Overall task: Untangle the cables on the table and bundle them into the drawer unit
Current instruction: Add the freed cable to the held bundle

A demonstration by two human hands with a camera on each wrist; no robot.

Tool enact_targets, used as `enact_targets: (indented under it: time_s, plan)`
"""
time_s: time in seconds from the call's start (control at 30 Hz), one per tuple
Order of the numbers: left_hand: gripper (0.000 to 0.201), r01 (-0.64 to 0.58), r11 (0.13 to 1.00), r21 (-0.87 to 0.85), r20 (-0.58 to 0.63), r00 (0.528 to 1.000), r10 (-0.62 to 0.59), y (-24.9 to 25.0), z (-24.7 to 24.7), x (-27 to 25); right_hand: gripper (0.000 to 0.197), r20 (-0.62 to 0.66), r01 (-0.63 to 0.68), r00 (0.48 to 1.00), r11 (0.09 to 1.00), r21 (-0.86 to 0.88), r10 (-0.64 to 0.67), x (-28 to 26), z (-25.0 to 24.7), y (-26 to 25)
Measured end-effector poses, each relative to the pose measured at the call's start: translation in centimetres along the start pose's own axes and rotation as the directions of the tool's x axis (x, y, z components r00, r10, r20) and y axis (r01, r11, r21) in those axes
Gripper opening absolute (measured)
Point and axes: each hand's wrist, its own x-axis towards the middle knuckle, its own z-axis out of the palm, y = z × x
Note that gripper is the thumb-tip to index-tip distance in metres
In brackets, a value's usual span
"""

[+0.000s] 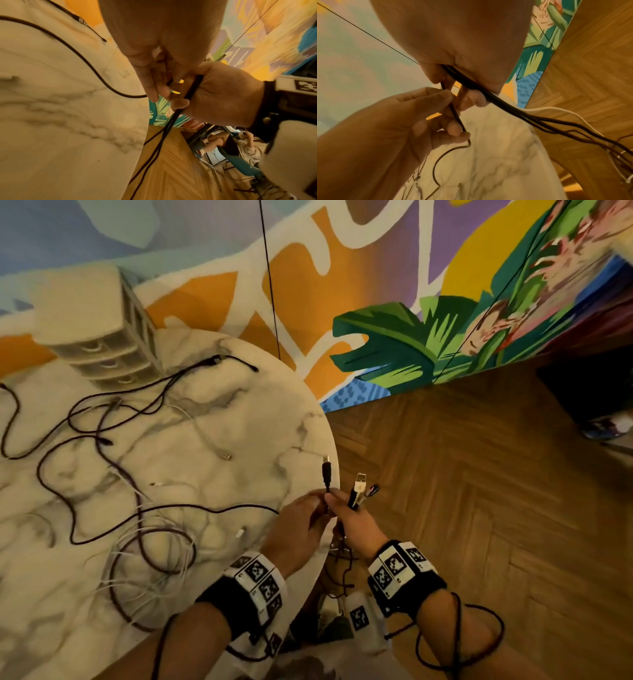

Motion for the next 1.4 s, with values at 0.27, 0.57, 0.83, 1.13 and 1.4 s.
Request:
enact_targets:
  time_s: [0.27,0.57,0.83,1.13,1.4]
  plan:
    - [0.005,0.069,0.997,0.028,-0.32,0.946,-0.056,0.7,-4.9,-1.9,0.025,0.179,0.16,0.976,0.965,-0.209,-0.124,-1.5,2.2,-0.6]
    - [0.011,0.067,0.992,-0.109,-0.093,0.993,-0.078,2.8,-5.4,-5.0,0.024,0.323,0.214,0.94,0.932,-0.294,-0.114,-5.4,3.9,0.1]
    - [0.022,-0.239,0.949,0.204,-0.145,0.952,0.271,4.0,-3.6,-8.6,0.02,0.193,0.226,0.97,0.846,-0.483,-0.149,-7.3,3.5,1.4]
    - [0.028,-0.338,0.887,0.314,-0.144,0.907,0.397,4.8,-3.6,-9.8,0.041,0.172,0.251,0.963,0.924,-0.289,-0.208,-8.8,4.6,1.0]
    - [0.062,-0.099,0.994,-0.056,-0.161,0.983,0.089,3.5,-4.2,-9.7,0.052,-0.042,0.318,0.945,0.942,-0.105,-0.324,-9.0,4.3,0.1]
